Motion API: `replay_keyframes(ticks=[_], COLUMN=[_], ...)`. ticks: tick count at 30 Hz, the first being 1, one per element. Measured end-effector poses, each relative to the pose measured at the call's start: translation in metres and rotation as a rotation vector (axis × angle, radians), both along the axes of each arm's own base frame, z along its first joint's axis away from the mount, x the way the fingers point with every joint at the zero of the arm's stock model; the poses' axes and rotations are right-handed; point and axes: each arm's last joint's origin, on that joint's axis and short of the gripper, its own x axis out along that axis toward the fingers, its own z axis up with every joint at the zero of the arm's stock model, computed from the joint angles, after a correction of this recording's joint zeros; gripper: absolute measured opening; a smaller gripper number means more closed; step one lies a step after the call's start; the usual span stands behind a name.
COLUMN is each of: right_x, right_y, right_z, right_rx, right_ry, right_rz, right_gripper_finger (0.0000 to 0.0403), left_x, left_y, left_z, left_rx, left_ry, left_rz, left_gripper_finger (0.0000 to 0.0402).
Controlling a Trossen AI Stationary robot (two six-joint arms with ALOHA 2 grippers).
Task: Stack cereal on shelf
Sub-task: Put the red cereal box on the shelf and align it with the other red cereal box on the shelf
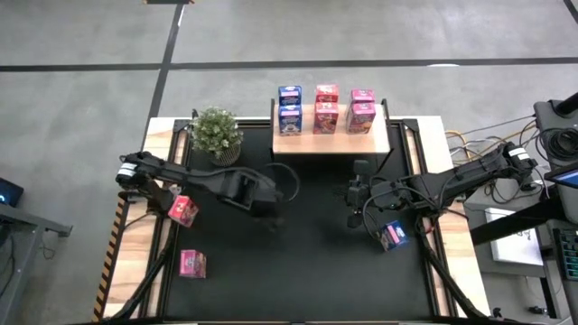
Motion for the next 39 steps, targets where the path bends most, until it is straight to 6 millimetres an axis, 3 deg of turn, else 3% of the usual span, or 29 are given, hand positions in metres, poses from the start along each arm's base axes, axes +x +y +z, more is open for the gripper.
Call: replay_keyframes(ticks=[4, 8, 12, 19, 25, 32, 39], right_x=[0.000, 0.000, -0.001, -0.001, -0.001, -0.001, -0.001], right_y=[0.000, 0.000, 0.000, 0.000, 0.000, 0.000, 0.000], right_z=[0.000, 0.000, 0.000, 0.000, 0.000, 0.000, 0.000], right_rx=[0.000, 0.000, 0.002, 0.001, 0.001, 0.001, 0.001], right_ry=[0.000, -0.002, -0.003, -0.005, -0.006, -0.007, -0.007], right_rz=[0.000, 0.000, 0.000, 0.000, 0.000, 0.000, 0.000], right_gripper_finger=[0.0009, 0.0009, 0.0009, 0.0009, 0.0009, 0.0009, 0.0009], left_x=[-0.038, -0.050, -0.063, -0.092, -0.111, -0.147, -0.181], left_y=[-0.001, 0.000, 0.002, 0.002, 0.006, 0.016, 0.025], left_z=[-0.003, -0.012, -0.035, -0.071, -0.061, -0.042, -0.053], left_rx=[0.076, 0.085, 0.153, 0.098, 0.041, 0.002, -0.003], left_ry=[0.361, 0.290, 0.428, 0.622, 0.581, 0.455, 0.440], left_rz=[0.108, 0.178, 0.222, 0.281, 0.324, 0.481, 0.620], left_gripper_finger=[0.0000, 0.0000, 0.0000, 0.0000, 0.0000, 0.0000, 0.0000])
